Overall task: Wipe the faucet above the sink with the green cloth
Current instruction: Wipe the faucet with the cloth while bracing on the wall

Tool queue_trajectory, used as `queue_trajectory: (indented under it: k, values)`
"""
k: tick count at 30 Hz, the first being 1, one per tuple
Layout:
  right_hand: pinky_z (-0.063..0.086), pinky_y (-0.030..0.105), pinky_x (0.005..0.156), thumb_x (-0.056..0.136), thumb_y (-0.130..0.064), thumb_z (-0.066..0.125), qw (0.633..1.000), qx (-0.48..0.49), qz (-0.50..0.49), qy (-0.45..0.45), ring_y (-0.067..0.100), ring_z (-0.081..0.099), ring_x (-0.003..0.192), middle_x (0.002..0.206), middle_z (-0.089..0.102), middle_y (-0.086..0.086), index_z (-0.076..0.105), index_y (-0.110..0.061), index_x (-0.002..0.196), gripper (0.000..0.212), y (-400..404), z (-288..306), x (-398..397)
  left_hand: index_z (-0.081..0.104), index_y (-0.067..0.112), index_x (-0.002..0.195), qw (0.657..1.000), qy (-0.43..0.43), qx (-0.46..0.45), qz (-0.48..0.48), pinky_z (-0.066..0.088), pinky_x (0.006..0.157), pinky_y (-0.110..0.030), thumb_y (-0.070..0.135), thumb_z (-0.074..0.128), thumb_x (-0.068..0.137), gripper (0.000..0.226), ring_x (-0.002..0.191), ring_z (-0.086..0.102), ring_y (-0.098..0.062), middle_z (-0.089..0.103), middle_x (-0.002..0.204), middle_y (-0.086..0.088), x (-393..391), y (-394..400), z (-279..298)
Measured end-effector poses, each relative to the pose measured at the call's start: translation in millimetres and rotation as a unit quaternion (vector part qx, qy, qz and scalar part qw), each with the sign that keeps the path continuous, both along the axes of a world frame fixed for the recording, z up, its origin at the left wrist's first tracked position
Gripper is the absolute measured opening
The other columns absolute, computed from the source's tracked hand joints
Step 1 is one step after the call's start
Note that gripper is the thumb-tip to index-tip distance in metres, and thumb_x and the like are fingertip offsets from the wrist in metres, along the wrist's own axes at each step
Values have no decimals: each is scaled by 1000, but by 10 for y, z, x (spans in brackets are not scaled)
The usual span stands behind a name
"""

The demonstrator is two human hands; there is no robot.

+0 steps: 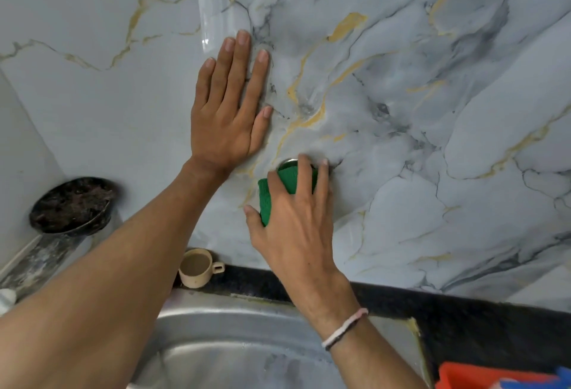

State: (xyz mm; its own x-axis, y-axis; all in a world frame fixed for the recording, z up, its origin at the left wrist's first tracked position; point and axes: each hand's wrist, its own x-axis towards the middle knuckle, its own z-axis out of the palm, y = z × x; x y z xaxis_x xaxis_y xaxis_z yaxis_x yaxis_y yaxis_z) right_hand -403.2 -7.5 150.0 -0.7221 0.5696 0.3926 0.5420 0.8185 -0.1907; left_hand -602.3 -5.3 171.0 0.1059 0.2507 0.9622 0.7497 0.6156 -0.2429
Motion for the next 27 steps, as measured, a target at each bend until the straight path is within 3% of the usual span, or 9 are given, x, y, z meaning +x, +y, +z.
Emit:
queue_trajectory:
  k: [4,9,13,15,17,20,22,24,27]
  values:
    - [36,63,118,84,-60,70,998,26,23,51,51,13,155,166,26,28,55,-19,145,75,-133,-211,215,18,10,164,1000,2,7,0,15,134,-42,37,23,106,64,154,31,-37,40,162,-26,-4,5,-6]
    - [52,53,110,90,-11,78,982,62,91,151,49,15,156,165,25,29,52,-20,150,67,-241,-647,492,17,10,164,1000,3,11,-3,23,131,-45,37,23,105,65,154,31,-37,41,161,-26,-10,15,-7]
    - [39,48,121,89,8,71,974,51,145,166,48,22,154,166,24,29,51,-21,150,71,-316,-978,777,18,10,165,1000,2,10,0,25,130,-47,37,24,105,65,154,31,-38,41,161,-26,-26,15,-15]
    - [37,38,122,80,10,79,962,-60,190,186,36,32,154,168,25,20,51,-23,151,82,-313,-1149,1009,20,10,165,1000,1,10,4,23,131,-46,37,24,105,65,154,29,-37,40,161,-26,-29,19,-16]
    - [54,35,109,76,-1,84,887,-311,176,292,18,54,142,161,48,5,53,-29,149,84,-314,-1162,1193,23,10,164,1000,4,11,7,16,133,-42,36,25,104,65,154,29,-38,40,161,-27,-34,25,-12]
    - [66,36,79,51,-39,91,605,-680,0,415,14,79,101,117,81,-3,66,-32,132,84,-133,-967,1197,25,10,164,1000,3,10,12,9,135,-39,35,28,103,66,155,30,-38,39,162,-26,-40,27,-7]
    - [57,52,98,58,-55,84,441,-802,-10,402,30,78,100,117,80,13,77,-19,116,69,149,-835,1035,23,10,164,1000,2,10,10,9,135,-39,35,29,103,67,155,30,-38,39,162,-26,-44,35,-12]
    - [45,55,107,74,-70,66,398,-851,29,342,38,70,105,118,75,20,78,-11,112,71,353,-582,735,19,11,165,1000,1,12,8,10,135,-40,36,27,103,67,155,28,-37,39,162,-26,-45,40,-16]
    - [43,61,113,70,-90,52,381,-879,122,260,42,61,128,140,65,24,69,-10,132,103,524,-318,288,17,12,165,1000,6,15,9,8,135,-39,37,25,104,66,156,27,-36,39,162,-26,-54,33,-23]
